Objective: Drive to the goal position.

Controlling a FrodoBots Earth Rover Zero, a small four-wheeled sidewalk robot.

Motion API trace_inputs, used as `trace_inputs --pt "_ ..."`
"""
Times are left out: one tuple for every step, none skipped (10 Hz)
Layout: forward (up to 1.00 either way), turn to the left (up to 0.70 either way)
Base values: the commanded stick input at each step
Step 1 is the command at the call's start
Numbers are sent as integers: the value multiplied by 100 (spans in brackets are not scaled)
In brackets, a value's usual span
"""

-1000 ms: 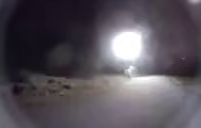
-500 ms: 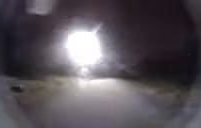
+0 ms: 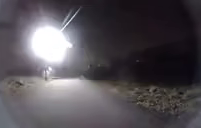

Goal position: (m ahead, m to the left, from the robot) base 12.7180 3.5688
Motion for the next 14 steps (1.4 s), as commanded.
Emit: trace_inputs --pt "61 0" --pt "60 0" --pt "60 0" --pt "2 0" --pt "0 0" --pt "0 0" --pt "0 22" --pt "0 46" --pt "0 47" --pt "0 43" --pt "0 34" --pt "0 7" --pt "0 7" --pt "0 6"
